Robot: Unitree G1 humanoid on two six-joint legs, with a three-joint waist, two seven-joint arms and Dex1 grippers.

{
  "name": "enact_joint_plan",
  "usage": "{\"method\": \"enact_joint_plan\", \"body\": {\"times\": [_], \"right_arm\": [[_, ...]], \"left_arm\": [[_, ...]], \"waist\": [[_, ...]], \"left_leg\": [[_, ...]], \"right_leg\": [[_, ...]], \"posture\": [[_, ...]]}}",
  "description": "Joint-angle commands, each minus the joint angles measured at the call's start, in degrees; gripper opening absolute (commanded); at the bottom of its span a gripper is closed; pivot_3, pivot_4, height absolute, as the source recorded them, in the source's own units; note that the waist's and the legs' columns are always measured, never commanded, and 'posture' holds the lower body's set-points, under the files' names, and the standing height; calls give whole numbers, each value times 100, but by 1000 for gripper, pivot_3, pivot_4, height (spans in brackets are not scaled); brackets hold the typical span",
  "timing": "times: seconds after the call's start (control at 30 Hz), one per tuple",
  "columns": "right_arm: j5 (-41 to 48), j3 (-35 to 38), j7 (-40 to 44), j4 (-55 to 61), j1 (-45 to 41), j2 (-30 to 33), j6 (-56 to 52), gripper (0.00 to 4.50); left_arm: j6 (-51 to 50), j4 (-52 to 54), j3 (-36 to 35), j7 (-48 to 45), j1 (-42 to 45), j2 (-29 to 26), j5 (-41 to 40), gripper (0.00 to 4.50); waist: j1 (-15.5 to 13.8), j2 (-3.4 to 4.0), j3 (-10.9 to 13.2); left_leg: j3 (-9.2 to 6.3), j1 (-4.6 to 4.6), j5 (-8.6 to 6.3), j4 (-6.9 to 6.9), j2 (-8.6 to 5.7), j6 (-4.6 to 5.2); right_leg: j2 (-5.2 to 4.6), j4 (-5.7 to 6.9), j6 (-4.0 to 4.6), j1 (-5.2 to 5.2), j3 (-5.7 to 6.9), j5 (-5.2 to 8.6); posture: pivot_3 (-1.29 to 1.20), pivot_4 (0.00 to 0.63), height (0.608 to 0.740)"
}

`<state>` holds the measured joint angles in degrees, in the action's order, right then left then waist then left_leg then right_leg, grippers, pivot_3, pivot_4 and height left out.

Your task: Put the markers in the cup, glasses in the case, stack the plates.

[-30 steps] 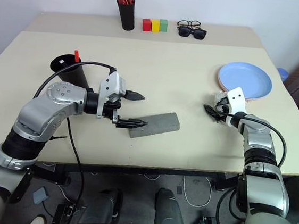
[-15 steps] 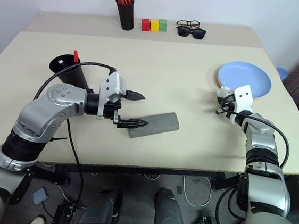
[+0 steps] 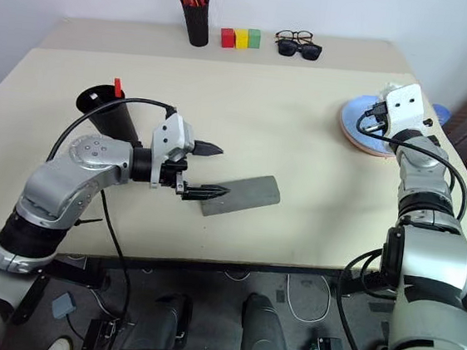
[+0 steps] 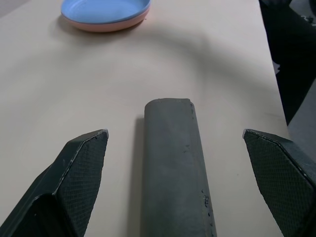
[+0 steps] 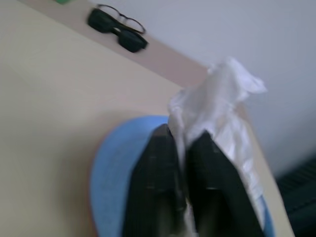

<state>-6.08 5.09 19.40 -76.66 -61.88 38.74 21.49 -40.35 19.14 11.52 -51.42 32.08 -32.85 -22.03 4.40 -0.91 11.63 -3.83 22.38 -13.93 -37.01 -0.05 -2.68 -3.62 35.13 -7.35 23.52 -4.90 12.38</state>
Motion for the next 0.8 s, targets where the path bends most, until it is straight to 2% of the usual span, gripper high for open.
{"method": "enact_joint_plan", "body": {"times": [0.03,0.1,0.23,0.33,0.47,0.57,0.63,0.7,0.8], "right_arm": [[-250,-50,-611,20,-337,126,-3,2272],[-329,-47,-795,13,-372,141,14,3239],[-411,-8,-961,36,-325,225,106,3239],[-290,115,-751,108,-191,312,300,3239],[244,478,222,345,202,381,567,3239],[951,823,1568,968,874,435,537,3239],[1368,972,2302,1573,1365,499,342,3239],[1942,1173,3002,2860,2377,656,-196,3239],[2507,1445,3465,4193,3425,858,-924,3239]], "left_arm": [[-168,404,-291,166,-90,-113,-146,4500],[-233,473,-329,243,-135,-133,-177,4500],[-279,485,-348,412,-170,-67,-204,4500],[53,412,-326,590,-244,74,-36,4500],[691,281,-319,838,-511,174,299,4500],[1008,305,-414,872,-909,149,349,4500],[1070,316,-433,842,-1072,148,305,4500],[1403,306,-620,709,-1385,120,218,4500],[1840,299,-739,656,-1616,142,245,4500]], "waist": [[11,0,0],[10,0,0],[6,0,0],[-12,0,0],[-21,0,0],[-25,0,0],[-27,0,0],[-37,0,0],[-60,4,-1]], "left_leg": [[-1,-1,0,0,0,0],[-1,0,0,1,0,0],[-1,1,0,0,0,0],[-1,1,0,1,0,0],[-1,1,0,1,0,0],[-1,0,0,4,0,0],[-1,-1,-1,4,0,2],[-1,-1,-1,5,0,2],[-2,0,-2,3,0,3]], "right_leg": [[1,1,0,1,0,0],[1,3,0,2,0,0],[0,1,1,0,0,1],[0,0,0,1,0,0],[0,-4,-1,-2,0,0],[0,-6,-3,-3,1,-1],[0,-6,-20,-5,0,-8],[0,-5,-21,-5,1,-9],[-3,-4,-21,-6,2,-3]], "posture": [[0,150,740],[0,150,740],[0,150,740],[0,150,740],[0,150,740],[0,150,740],[0,150,740],[0,150,740],[0,150,740]]}}
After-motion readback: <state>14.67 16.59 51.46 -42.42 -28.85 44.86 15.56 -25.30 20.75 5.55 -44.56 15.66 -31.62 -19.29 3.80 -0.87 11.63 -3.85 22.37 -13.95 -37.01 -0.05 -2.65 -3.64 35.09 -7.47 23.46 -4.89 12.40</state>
